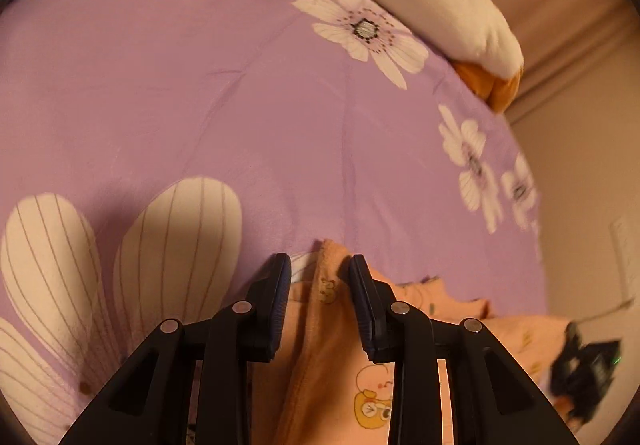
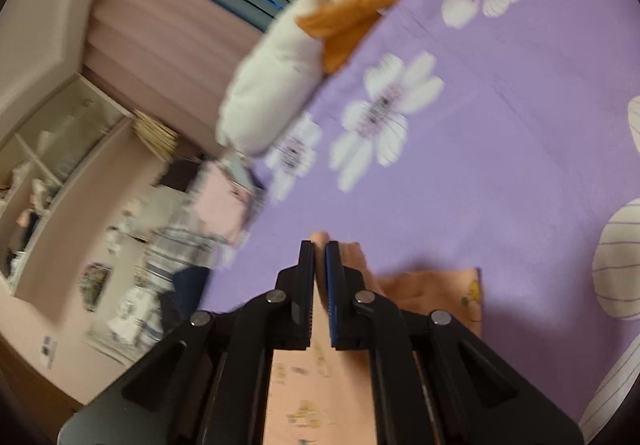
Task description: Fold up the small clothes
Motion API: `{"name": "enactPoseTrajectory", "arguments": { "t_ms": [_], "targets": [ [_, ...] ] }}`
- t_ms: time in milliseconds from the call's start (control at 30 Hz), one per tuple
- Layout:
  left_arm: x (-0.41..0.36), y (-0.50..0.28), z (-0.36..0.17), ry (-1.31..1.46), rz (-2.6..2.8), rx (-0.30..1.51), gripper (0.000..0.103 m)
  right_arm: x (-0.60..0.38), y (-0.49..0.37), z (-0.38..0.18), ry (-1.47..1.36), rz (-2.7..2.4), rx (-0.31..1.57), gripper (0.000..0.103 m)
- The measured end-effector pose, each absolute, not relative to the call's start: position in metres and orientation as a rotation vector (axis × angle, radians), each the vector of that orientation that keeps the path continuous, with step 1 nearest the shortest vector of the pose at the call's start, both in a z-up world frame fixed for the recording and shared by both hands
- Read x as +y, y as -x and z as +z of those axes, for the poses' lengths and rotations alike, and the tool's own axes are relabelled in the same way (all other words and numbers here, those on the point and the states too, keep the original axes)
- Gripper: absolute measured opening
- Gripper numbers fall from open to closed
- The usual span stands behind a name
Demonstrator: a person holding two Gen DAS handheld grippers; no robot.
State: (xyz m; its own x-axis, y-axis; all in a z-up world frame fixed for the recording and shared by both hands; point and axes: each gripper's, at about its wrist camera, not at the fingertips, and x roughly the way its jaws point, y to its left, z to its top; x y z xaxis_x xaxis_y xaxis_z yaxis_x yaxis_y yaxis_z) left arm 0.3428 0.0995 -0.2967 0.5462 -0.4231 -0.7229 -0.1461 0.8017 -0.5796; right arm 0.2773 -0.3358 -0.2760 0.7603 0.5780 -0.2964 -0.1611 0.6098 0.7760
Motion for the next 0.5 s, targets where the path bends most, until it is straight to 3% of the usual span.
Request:
{"name": "enactPoseTrajectory", "arguments": {
  "t_ms": [167,267,400,500],
  "targets": [
    [0.094,-0.342,-0.293,0.644,-0.158,0.989,0.033,-0.337,-0.287,-0.29,-0.608,0.095,0.693,0.011],
    [0.087,-0.343,-0.286,0.626,-0.133,0.993,0.033,-0.35,-0.299,-0.324,-0.82,0.136,0.783,0.011],
    [0.076,-0.328,-0.256,0.654,-0.304,0.893,0.033,-0.334,-0.291,-0.291,-0.712,0.152,0.706,0.011],
    [0.037,-0.322,-0.247,0.488,-0.35,0.895,0.033,-0.3,-0.285,-0.262,-0.582,0.268,0.669,0.012]
  ]
}}
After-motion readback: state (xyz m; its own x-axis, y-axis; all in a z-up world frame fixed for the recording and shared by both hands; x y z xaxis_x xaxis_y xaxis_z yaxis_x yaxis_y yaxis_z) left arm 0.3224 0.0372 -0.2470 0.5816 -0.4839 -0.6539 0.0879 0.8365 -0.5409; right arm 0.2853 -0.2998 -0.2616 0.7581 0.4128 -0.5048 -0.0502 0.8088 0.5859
